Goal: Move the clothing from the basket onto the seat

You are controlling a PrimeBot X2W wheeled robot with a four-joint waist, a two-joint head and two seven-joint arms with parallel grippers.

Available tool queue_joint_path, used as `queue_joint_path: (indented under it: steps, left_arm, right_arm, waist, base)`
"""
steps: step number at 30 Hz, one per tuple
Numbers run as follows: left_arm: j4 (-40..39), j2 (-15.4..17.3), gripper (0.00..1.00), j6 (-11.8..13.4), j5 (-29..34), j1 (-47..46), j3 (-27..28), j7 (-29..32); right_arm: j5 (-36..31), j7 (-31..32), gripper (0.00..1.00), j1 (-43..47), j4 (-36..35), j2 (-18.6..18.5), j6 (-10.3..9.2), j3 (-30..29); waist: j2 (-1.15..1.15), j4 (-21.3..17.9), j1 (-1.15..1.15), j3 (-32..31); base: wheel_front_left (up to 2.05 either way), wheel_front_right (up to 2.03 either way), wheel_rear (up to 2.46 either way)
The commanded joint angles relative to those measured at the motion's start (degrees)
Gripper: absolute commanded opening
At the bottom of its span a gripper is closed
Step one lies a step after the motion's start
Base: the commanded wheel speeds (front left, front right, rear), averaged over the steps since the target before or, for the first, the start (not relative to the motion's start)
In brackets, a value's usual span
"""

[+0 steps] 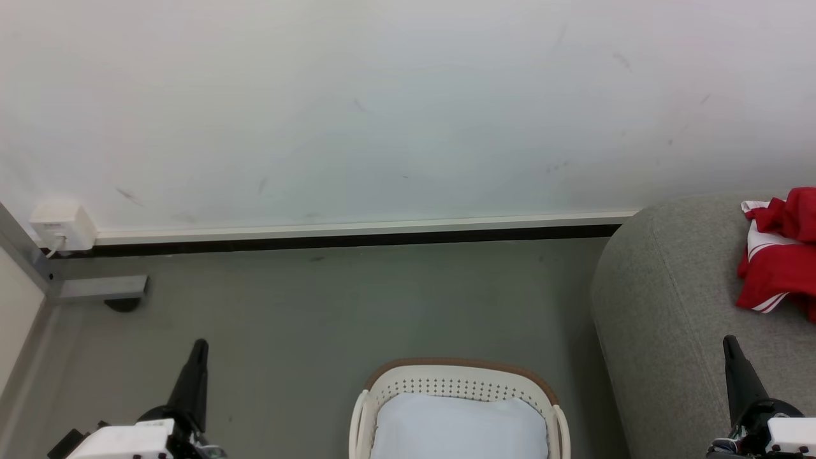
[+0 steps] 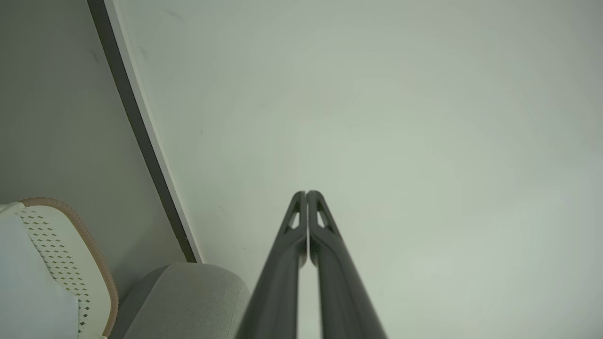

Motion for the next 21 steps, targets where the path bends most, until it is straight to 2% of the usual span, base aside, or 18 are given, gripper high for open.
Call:
queue_joint_path:
  steps: [1,21]
  left_arm:
    - [-0.1,0.4,0.0,-0.4,-0.8,-0.4,0.2,0.3]
    - [-0.1,0.4,0.0,-0.4,-0.8,-0.4,0.2,0.3]
  right_arm:
    - [0.1,0.3,0.0,-0.3,-0.3,-0.4,-0.13,-0.2]
    - [0.1,0.2,0.0,-0.3,-0.3,-0.4,-0.13,-0.2]
  waist:
    - [0.0,0.0,0.0,0.0]
    - [0.0,0.0,0.0,0.0]
  base:
    - [0.0,0.0,0.0]
    - [0.0,0.0,0.0]
